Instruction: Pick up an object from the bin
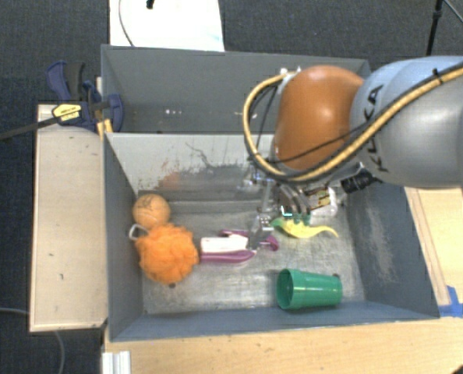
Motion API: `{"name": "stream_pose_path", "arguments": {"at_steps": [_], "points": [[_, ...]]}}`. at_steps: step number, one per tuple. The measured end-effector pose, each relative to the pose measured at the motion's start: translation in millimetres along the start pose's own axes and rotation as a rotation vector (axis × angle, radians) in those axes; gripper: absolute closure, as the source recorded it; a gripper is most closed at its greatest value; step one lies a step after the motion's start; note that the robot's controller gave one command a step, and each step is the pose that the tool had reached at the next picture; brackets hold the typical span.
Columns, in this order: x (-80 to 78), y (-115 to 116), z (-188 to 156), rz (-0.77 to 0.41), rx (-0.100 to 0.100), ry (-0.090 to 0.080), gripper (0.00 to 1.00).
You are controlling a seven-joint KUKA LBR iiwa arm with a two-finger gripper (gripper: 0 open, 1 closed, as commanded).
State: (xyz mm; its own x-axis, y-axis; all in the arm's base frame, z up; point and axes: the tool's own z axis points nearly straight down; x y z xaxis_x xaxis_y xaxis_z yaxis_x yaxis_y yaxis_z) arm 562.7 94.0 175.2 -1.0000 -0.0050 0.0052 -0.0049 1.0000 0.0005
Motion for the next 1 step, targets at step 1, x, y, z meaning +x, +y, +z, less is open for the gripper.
{"name": "stream_pose_path", "arguments": {"at_steps": [1], "points": [[-1.7,-0.4,-4.7,0.002,-0.001,-0.008,0.0]]}}
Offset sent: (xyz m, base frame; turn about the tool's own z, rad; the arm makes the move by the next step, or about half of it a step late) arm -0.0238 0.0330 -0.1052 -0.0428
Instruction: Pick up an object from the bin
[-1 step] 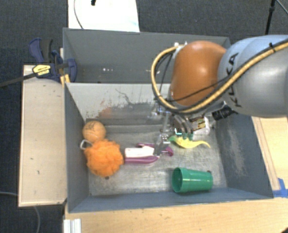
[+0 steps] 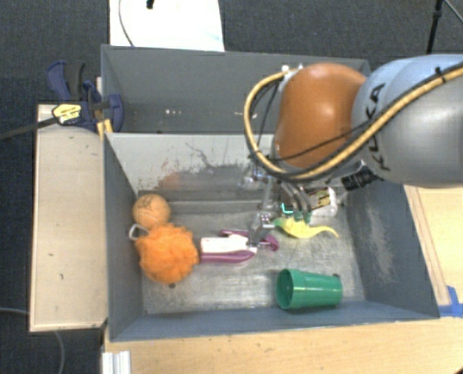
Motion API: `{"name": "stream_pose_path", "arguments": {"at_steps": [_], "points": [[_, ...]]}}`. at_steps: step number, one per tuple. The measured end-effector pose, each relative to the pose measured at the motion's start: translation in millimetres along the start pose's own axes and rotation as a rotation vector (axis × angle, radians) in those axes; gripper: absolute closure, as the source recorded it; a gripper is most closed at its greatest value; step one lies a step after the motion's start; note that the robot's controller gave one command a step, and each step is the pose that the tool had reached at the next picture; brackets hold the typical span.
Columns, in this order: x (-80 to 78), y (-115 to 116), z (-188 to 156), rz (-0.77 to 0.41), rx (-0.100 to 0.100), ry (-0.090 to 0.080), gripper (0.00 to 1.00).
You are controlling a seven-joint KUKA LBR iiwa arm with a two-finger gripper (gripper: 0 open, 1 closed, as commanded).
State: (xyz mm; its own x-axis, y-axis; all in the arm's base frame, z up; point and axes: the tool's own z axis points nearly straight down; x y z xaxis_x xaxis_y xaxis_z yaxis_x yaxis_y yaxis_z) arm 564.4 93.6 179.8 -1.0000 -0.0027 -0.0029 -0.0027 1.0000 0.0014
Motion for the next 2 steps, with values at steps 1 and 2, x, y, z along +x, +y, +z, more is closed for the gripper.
{"name": "stream_pose_path", "arguments": {"at_steps": [1,2], "points": [[7.8,12.9,40.9,-0.021,0.0,-0.008,0.0],[38.8,21.0,79.2,-0.161,0.0,0.0,0.0]]}}
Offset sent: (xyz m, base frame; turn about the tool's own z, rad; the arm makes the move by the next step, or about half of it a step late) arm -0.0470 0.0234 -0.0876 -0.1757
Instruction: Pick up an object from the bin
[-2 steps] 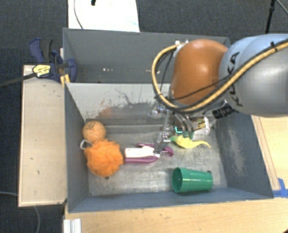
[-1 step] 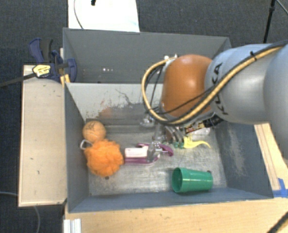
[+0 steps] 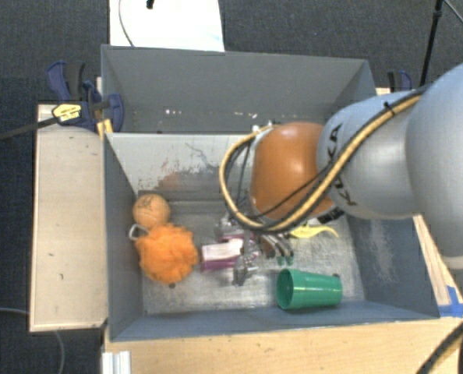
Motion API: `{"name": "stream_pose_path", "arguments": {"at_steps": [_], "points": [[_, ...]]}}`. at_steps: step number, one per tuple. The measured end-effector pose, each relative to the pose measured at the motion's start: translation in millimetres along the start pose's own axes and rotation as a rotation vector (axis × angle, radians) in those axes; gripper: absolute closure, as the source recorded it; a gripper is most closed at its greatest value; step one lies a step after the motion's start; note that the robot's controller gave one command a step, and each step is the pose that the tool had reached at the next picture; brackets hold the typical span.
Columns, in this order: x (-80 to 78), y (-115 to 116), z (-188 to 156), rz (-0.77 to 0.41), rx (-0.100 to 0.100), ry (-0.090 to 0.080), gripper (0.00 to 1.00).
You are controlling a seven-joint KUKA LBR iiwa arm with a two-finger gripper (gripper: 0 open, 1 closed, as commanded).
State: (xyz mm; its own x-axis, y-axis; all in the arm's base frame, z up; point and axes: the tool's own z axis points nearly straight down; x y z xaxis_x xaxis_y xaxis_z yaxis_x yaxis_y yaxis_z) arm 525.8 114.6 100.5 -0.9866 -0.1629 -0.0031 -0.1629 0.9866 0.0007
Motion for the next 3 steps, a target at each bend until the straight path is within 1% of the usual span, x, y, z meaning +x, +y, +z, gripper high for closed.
{"name": "stream_pose_path", "arguments": {"at_steps": [1,2,3], "points": [[-15.0,8.1,19.1,0.141,0.0,-0.001,0.0],[-4.4,23.7,24.7,-0.034,0.0,-0.006,1.0],[-4.4,23.7,24.7,-0.03,0.0,-0.006,1.0]]}}
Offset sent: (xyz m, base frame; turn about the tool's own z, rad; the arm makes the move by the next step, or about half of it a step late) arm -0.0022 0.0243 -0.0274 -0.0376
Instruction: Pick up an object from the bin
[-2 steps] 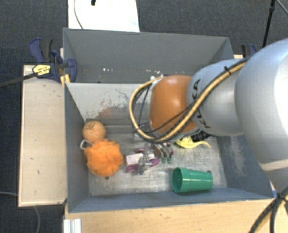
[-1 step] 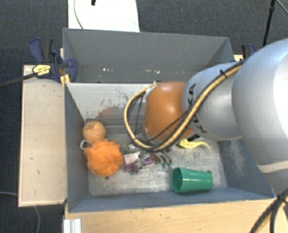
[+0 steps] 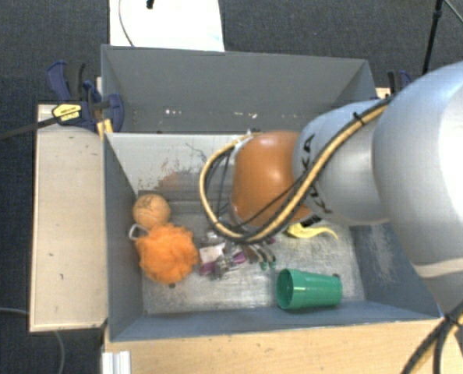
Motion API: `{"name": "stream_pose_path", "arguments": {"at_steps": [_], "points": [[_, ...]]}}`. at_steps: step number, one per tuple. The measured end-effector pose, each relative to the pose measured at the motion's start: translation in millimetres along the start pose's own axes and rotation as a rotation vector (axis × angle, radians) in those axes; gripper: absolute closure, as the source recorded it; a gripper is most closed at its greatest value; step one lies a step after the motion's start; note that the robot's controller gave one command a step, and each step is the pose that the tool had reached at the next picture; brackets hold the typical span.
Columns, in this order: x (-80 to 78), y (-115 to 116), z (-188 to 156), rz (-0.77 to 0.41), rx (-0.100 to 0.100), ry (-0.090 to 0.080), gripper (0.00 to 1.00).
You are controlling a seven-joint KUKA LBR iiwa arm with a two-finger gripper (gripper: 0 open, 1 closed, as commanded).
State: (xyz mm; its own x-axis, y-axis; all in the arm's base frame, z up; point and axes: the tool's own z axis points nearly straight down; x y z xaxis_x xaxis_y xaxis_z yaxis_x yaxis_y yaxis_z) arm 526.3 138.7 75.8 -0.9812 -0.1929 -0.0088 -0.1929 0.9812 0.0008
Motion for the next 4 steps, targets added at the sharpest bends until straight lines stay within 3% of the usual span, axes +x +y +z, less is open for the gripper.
{"name": "stream_pose_path", "arguments": {"at_steps": [4], "points": [[0.1,0.0,0.0,0.008,0.0,0.0,1.0]]}}
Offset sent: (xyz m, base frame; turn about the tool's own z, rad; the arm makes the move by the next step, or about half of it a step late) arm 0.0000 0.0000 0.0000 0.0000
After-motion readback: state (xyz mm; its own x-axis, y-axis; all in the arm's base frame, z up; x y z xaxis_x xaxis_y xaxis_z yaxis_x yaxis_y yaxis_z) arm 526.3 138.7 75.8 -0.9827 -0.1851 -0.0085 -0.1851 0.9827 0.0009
